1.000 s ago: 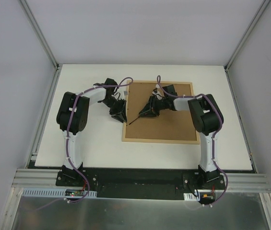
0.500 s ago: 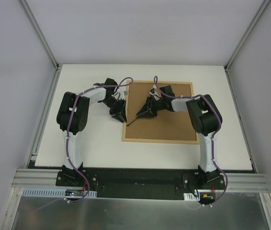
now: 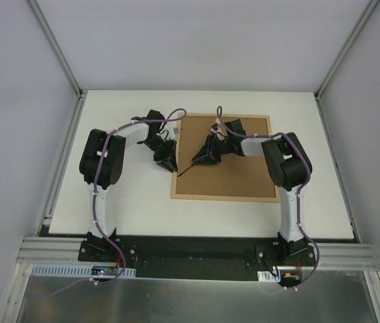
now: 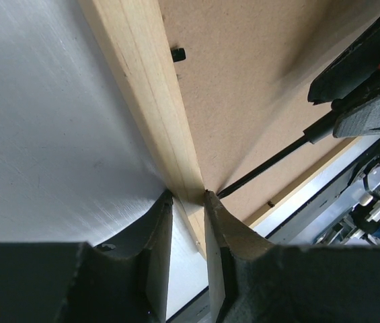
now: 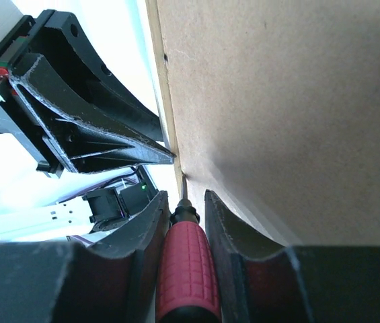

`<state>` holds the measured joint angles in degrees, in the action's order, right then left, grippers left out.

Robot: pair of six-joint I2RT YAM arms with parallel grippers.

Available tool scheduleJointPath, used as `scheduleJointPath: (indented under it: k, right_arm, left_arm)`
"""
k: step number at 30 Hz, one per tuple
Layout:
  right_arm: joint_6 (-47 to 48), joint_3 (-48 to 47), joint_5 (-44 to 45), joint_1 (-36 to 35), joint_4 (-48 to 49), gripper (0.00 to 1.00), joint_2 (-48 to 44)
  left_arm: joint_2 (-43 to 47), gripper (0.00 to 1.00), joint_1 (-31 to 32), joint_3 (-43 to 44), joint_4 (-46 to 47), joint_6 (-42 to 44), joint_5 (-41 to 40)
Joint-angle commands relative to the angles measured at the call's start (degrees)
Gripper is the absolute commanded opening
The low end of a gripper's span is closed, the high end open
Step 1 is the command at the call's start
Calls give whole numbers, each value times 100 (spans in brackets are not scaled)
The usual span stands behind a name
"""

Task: Take the photo out of the frame
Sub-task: Release the photo frame item from the photo frame.

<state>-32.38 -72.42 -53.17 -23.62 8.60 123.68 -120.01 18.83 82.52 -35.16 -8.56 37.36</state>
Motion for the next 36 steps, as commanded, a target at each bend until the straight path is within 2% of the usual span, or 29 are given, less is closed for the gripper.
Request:
scheduleJointPath:
  k: [1, 9, 17, 23, 30, 32, 36]
  right_arm:
    - [13, -263, 149, -178, 230, 1, -151]
    - [-172, -290, 315, -582, 186, 1, -282]
    - [390, -263, 1974, -995, -1912, 1, -1319]
    - [654, -781, 2820, -1593, -3065, 0, -1338]
    - [750, -1291, 2532, -1708, -3321, 0, -1127]
    - [882, -1441, 2207, -1516, -3277, 0, -1144]
    - [943, -1388, 1039, -734, -2566, 1, -1162]
  left_arm:
    - [-146, 19, 200, 18, 9, -6, -106]
    - [-76, 18, 262, 18, 9, -93, -361]
    - [12, 19, 262, -43, 0, -199, -1011]
    - [30, 20, 279, -34, -17, -146, -1336]
    - [100, 24, 323, 27, -53, -23, -1530]
    - [135, 25, 306, 45, -44, 3, -1522]
    - [162, 28, 95, 89, -44, 64, -1101]
